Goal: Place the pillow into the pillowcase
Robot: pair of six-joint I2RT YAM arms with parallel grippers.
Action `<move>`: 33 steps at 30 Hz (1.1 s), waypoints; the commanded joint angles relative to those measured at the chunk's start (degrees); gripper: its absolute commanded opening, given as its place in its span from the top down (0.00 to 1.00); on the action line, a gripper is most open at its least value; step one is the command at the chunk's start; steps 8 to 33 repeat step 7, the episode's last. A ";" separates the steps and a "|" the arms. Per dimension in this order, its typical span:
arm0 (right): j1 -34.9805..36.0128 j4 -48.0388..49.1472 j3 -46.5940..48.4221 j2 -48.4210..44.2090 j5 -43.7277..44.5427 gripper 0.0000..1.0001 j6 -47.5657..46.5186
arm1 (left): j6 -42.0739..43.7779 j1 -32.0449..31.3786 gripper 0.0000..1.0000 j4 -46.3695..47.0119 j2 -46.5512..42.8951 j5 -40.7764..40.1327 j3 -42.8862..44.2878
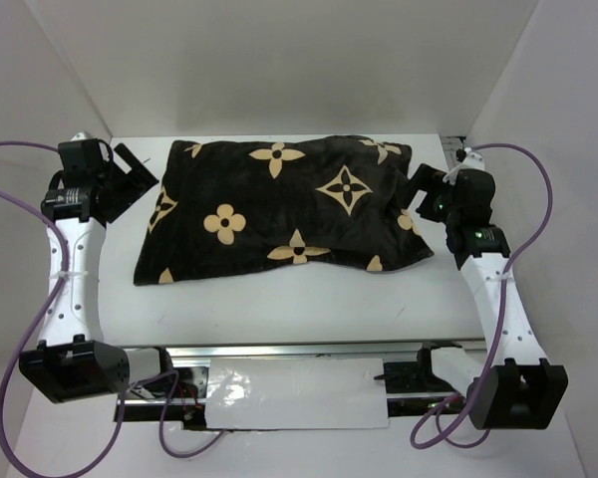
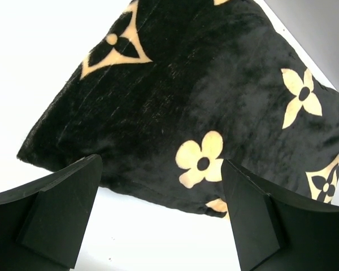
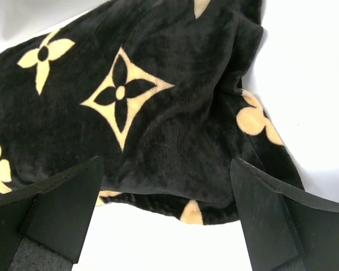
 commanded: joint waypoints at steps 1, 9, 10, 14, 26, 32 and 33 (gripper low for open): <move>0.37 2.52 -1.55 -2.44 -0.34 0.00 0.27 | 0.95 0.07 0.01 1.22 -0.47 0.84 0.51; 0.37 2.52 -1.56 -2.96 1.32 0.00 0.79 | 0.95 0.07 0.01 1.84 -0.47 1.46 -0.02; 0.37 2.52 -1.56 -2.96 1.32 0.00 0.79 | 0.95 0.07 0.01 1.84 -0.47 1.46 -0.02; 0.37 2.52 -1.56 -2.96 1.32 0.00 0.79 | 0.95 0.07 0.01 1.84 -0.47 1.46 -0.02; 0.37 2.52 -1.56 -2.96 1.32 0.00 0.79 | 0.95 0.07 0.01 1.84 -0.47 1.46 -0.02; 0.37 2.52 -1.56 -2.96 1.32 0.00 0.79 | 0.95 0.07 0.01 1.84 -0.47 1.46 -0.02; 0.37 2.52 -1.56 -2.96 1.32 0.00 0.79 | 0.95 0.07 0.01 1.84 -0.47 1.46 -0.02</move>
